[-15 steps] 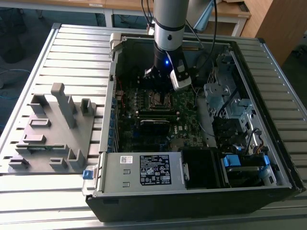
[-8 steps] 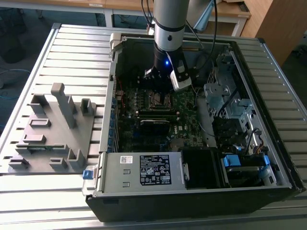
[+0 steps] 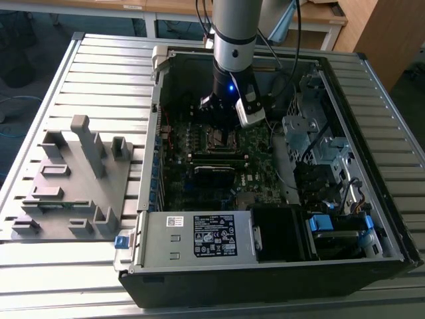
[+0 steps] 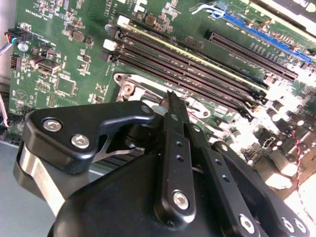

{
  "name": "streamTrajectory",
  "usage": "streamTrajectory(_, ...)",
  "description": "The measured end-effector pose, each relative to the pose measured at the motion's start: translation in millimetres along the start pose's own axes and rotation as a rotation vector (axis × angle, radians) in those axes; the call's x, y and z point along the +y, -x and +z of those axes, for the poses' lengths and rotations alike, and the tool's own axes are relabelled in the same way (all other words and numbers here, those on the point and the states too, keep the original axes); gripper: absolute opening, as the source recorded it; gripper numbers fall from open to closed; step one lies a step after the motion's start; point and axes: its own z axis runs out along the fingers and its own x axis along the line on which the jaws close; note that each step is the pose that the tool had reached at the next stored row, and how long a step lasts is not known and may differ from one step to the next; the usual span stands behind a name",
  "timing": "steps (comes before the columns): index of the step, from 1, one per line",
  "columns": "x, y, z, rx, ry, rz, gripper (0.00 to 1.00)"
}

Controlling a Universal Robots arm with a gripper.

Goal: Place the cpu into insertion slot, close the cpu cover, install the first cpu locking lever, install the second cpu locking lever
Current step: 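Install the second cpu locking lever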

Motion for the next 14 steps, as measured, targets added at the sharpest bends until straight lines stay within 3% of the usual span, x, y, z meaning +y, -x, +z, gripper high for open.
streamTrajectory(14,-3.2,0.4,0.1,0.0000,0.0001,0.000,0.10)
